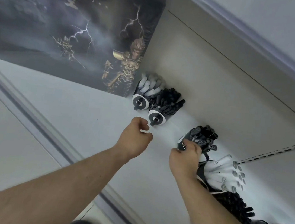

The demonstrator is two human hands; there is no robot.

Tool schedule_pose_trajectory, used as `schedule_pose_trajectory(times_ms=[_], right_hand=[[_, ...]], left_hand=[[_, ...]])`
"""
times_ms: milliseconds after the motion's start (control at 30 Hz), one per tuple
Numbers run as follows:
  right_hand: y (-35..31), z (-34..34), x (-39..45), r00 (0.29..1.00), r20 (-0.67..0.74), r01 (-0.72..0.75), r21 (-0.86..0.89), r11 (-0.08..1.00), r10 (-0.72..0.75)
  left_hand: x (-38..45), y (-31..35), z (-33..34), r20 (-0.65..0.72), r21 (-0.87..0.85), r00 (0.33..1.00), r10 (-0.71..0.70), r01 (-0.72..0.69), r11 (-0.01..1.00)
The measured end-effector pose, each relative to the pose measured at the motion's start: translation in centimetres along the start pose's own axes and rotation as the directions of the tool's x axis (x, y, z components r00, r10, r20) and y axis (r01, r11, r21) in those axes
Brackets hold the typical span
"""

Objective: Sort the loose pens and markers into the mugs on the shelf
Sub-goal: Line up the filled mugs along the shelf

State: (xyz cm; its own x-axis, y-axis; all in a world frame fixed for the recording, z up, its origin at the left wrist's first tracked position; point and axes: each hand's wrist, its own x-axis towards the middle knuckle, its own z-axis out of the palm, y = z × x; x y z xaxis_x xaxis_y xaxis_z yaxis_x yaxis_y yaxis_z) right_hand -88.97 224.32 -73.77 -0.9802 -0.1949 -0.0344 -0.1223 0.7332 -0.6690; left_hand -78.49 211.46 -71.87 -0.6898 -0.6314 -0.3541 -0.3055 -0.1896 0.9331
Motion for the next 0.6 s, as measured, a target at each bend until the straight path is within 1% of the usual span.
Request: schedule_pose_trajectory(times_ms=[67, 100, 233, 333, 433, 467, 533, 600], right_hand=[[1.7, -1.3, 0.3, 0.99, -0.094, -0.101, 0.026, 0.995, 0.103], [2.2, -1.6, 0.5, 0.983, -0.109, -0.148, 0.03, 0.989, 0.15], [3.1, -1.1, 1.8, 0.969, -0.036, -0.244, -0.006, 0.97, 0.244], [3.0, -1.1, 3.4, 0.945, 0.022, -0.32, -0.138, 0.937, 0.326], [2.4, -1.5, 4.7, 0.909, 0.0, -0.412, -0.163, 0.897, 0.417], [2.2, -1.4, 5.1, 0.908, -0.006, -0.413, -0.178, 0.893, 0.419], [1.9, -0.9, 5.3, 0.915, 0.027, -0.389, -0.216, 0.896, 0.403], [1.6, -0.5, 4.8, 0.928, 0.073, -0.334, -0.267, 0.904, 0.364]], left_hand=[[-0.8, 0.3, 1.3, 0.033, -0.042, 0.999, -0.018, 0.019, 0.999], [-1.2, 0.3, 1.8, 0.045, -0.052, 0.999, -0.022, 0.024, 0.998], [-2.1, 0.7, 2.6, 0.043, -0.083, 0.999, -0.026, 0.03, 0.996], [-2.4, 0.8, 2.5, 0.046, -0.092, 0.999, -0.016, 0.02, 0.996], [-2.5, 0.5, 2.2, 0.051, -0.086, 0.999, -0.013, 0.017, 0.996], [-2.5, 0.4, 2.1, 0.048, -0.085, 0.999, -0.018, 0.022, 0.996], [-2.3, 0.1, 1.9, 0.042, -0.082, 0.999, -0.03, 0.034, 0.996], [-2.2, -0.1, 1.8, 0.035, -0.08, 0.999, -0.039, 0.041, 0.996]])
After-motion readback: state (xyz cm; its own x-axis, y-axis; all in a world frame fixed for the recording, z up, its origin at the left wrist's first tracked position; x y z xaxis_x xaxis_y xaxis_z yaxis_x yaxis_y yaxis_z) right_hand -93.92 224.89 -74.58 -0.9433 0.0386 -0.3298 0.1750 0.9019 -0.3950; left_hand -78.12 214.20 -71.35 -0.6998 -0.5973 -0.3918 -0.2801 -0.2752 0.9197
